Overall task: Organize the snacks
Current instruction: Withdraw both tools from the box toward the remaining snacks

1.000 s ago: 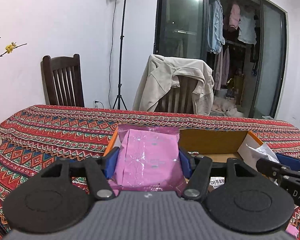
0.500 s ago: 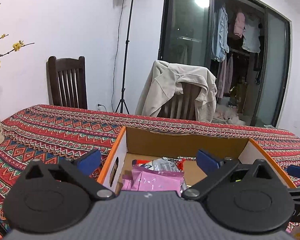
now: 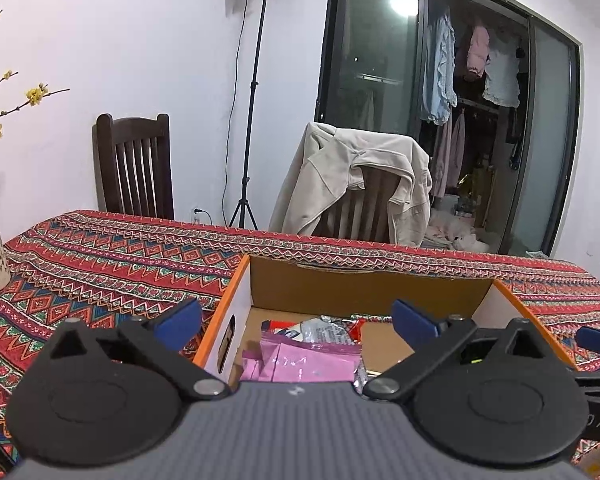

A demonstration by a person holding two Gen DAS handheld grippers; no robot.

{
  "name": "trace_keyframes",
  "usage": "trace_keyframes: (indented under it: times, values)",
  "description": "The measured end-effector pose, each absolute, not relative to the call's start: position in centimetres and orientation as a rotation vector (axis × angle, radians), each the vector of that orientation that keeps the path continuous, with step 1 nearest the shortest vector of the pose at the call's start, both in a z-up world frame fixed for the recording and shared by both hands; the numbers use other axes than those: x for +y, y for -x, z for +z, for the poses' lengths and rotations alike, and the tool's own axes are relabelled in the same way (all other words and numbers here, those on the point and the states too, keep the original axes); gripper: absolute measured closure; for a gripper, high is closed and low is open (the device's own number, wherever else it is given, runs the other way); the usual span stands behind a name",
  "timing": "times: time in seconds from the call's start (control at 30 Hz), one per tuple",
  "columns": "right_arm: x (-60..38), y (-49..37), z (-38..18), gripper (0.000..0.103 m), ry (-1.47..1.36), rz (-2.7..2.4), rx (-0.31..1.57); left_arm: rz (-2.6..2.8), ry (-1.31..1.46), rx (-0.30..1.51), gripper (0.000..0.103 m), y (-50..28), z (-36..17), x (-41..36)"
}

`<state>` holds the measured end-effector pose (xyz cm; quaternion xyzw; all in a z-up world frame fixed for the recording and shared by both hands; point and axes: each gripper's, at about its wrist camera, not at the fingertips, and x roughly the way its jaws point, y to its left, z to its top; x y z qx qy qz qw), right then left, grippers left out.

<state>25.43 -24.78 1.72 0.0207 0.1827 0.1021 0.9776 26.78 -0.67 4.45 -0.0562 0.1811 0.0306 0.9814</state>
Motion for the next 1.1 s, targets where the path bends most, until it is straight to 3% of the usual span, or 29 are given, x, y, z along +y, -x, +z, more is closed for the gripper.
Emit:
trace_keyframes:
  times: [0.5,1.1]
  values:
    - [-25.1,-21.6,4.5,0.0,-0.033,0.223,0.344,0.026,0.102,0.355,0.0,-23.1,7.2,-0.9]
    - [-25.8,-14.0,1.5,0.0,-0.018,0.249,0.43,0.031,0.08,0.468,0.0,-16.3,4.0,0.2]
